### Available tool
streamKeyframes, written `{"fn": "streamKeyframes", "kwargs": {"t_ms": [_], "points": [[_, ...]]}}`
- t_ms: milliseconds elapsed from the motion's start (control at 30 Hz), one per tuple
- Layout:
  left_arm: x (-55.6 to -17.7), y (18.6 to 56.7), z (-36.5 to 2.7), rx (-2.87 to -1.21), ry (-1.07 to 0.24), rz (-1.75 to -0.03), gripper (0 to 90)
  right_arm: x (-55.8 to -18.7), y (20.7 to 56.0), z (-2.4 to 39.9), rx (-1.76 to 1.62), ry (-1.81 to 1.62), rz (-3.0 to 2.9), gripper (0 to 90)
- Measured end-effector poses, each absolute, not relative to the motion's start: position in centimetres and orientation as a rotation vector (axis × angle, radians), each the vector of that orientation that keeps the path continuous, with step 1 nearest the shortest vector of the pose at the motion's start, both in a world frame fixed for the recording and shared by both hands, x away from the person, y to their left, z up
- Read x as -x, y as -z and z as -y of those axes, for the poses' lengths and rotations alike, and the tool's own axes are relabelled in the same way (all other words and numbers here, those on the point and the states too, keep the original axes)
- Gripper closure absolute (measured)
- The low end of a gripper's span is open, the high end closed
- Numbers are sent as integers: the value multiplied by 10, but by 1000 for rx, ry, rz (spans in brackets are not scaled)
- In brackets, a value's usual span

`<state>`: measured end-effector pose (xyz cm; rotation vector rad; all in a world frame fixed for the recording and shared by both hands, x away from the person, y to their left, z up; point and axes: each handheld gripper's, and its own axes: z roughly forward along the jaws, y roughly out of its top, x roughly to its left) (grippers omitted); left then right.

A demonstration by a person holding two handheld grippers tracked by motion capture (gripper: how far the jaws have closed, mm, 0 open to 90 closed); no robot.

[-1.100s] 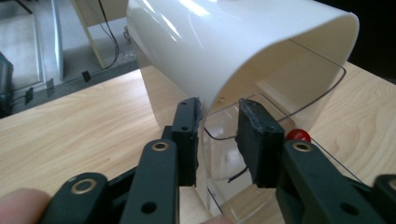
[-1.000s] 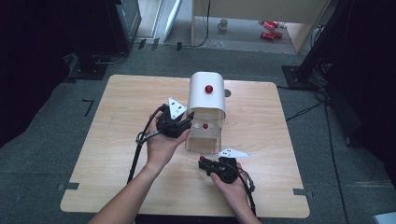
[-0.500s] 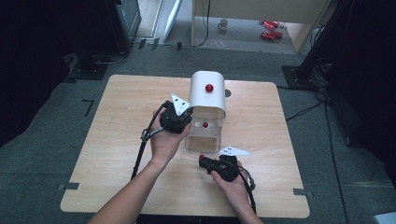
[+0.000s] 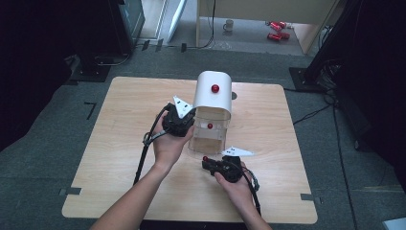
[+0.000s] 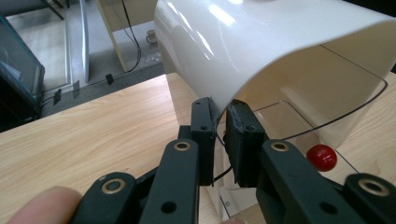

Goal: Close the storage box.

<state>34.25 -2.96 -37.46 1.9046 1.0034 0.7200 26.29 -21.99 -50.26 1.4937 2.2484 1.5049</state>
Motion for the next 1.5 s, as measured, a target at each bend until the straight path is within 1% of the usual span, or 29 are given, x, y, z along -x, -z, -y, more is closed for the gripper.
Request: {"fn": "streamKeyframes", "kwargs": {"t_ms": [133, 200, 267, 333, 400, 600, 800, 1000, 1500], "points": [[-343, 375, 31, -1902, -717, -1005, 798, -263, 502, 219, -1490, -1500, -2247, 740], [-345, 376, 34, -1890, -734, -1018, 732, -263, 502, 219, -1488, -1496, -2247, 740], [-346, 377, 35, -1879, -742, -1028, 629, -263, 503, 219, -1490, -1497, -2247, 740], [-350, 379, 38, -1861, -758, -1053, 612, -263, 503, 218, -1489, -1497, -2248, 740], [-352, 380, 39, -1860, -758, -1054, 623, -263, 502, 218, -1492, -1497, -2248, 740], [-359, 385, 44, -1856, -788, -1053, 755, -263, 503, 219, -1493, -1504, -2242, 742], [-357, 385, 46, -1871, -850, -1084, 824, -265, 502, 219, -1499, -1511, -2234, 746], [-353, 385, 45, -1849, -849, -1130, 852, -268, 498, 224, -1501, -1519, -2210, 760], [-334, 385, 41, -1817, -812, -1156, 855, -290, 496, 238, -1554, -1502, -2103, 762]]}}
